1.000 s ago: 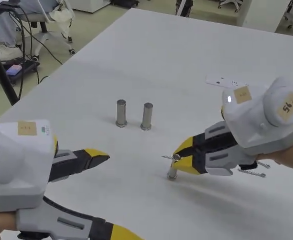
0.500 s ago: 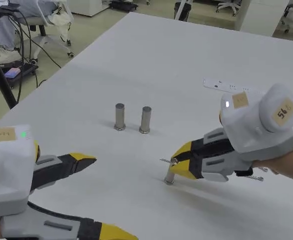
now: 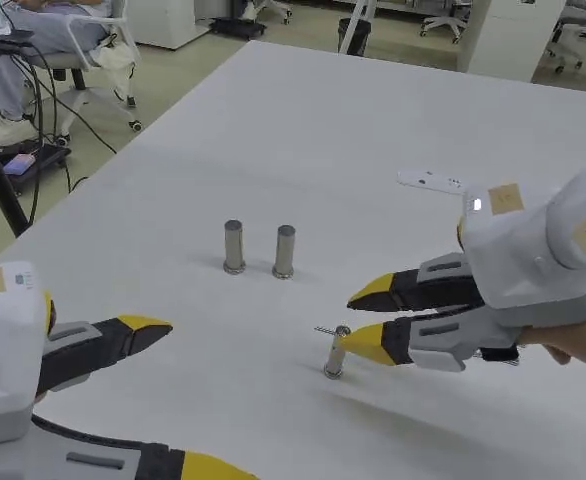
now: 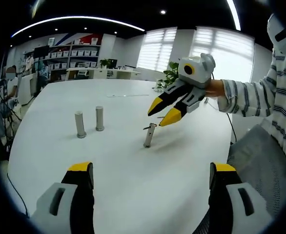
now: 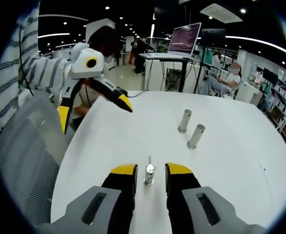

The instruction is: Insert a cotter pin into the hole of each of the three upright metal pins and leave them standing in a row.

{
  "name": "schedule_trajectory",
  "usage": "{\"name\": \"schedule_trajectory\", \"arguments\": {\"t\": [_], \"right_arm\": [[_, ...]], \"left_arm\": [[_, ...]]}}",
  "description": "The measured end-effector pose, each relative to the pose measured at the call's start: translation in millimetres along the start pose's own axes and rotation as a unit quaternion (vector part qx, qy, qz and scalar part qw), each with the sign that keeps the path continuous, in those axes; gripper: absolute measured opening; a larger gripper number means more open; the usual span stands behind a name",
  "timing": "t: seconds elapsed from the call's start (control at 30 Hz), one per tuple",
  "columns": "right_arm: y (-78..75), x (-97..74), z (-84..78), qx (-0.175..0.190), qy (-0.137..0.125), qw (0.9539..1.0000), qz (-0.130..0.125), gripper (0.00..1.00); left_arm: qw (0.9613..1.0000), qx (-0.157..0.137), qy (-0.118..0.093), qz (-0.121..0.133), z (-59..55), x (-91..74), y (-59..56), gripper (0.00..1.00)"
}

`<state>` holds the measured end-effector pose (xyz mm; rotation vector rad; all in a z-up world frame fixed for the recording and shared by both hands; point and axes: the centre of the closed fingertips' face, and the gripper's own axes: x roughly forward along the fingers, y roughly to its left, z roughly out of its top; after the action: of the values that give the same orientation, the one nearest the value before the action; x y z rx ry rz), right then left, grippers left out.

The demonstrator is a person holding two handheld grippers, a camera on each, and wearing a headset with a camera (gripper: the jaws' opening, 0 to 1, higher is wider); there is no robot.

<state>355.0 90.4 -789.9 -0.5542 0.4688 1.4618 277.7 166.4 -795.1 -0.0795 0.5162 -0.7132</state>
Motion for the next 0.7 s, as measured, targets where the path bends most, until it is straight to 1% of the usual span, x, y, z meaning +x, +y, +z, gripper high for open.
{"name": "schedule_trajectory", "arguments": {"t": [0.13, 0.2, 0.23, 0.27, 0.3, 0.37, 0.5, 0.7], "right_arm": [[2.1, -13.9, -0.6, 0.019, -0.013, 0.9995, -0.021, 0.27], [3.1, -20.8, -1.6, 0.035, -0.018, 0.9986, -0.034, 0.31], [3.4, -25.1, -1.9, 0.037, -0.022, 0.9982, -0.042, 0.34], [4.5, -28.1, -2.5, 0.04, -0.023, 0.9979, -0.045, 0.36], [5.4, -32.9, -3.5, 0.054, -0.026, 0.9968, -0.052, 0.36], [6.4, -40.0, -4.5, 0.062, -0.032, 0.9957, -0.061, 0.38], [6.9, -58.8, -9.0, 0.087, -0.044, 0.9913, -0.089, 0.42], [6.1, -83.7, -17.4, 0.125, -0.063, 0.9817, -0.13, 0.46]], "left_arm": [[1.0, -0.002, -0.007, 0.002, 4.9, -1.0, -1.2, 0.99], [1.0, -0.003, -0.009, 0.002, 5.9, -0.4, -1.8, 0.99], [1.0, -0.004, -0.008, 0.0, 5.5, -0.2, -2.7, 0.99], [1.0, -0.004, -0.008, -0.001, 5.0, 0.3, -3.3, 0.99], [1.0, -0.005, -0.005, -0.003, 3.6, 1.2, -4.2, 0.99], [1.0, -0.004, 0.0, -0.005, 1.4, 1.9, -5.3, 0.99], [1.0, -0.003, 0.006, -0.007, 0.1, 1.5, -7.1, 0.99], [0.9999, 0.002, 0.007, -0.008, 3.6, 0.6, -7.2, 0.99]]}}
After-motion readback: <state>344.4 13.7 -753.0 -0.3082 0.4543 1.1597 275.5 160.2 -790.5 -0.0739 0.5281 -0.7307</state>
